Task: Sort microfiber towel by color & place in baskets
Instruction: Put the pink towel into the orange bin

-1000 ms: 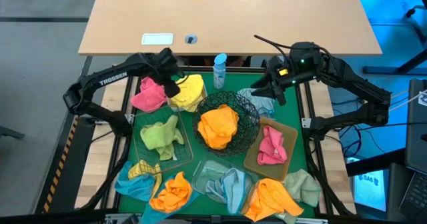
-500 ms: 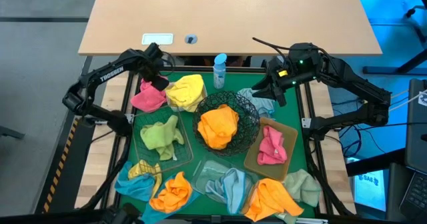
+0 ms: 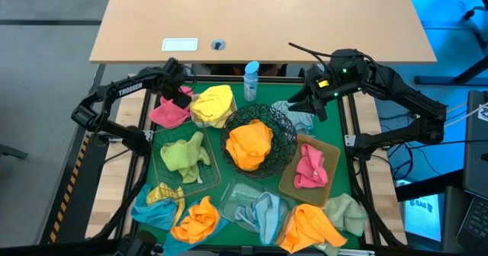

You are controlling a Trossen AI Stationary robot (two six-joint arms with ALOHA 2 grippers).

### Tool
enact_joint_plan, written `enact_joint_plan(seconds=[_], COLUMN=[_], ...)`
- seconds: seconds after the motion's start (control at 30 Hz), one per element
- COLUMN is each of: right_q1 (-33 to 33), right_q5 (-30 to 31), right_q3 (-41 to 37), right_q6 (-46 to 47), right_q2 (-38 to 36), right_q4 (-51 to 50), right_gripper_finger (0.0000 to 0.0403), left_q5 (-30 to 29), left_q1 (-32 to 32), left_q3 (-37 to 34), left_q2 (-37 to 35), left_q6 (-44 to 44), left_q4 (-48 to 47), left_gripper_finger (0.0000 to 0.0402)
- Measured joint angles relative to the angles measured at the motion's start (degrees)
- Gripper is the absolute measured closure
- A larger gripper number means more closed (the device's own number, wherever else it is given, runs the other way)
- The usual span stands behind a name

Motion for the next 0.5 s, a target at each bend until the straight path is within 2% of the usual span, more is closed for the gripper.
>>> enact_joint_plan(seconds=[0.3, 0.5], right_q1=[0.0, 0.0], right_q5=[0.0, 0.01], right_q3=[0.0, 0.0], right_q6=[-0.02, -0.02], right_q2=[0.0, 0.0], right_q4=[0.02, 0.03], right_gripper_finger=[0.0214, 0.0214], left_q5=[-0.27, -0.89], left_q1=[-0.02, -0.02], left_q3=[-4.57, -4.94], left_q2=[0.02, 0.07], left_q6=[-0.19, 0.09], left_q4=[8.41, 9.54], left_gripper_finger=[0.0262, 0.0262])
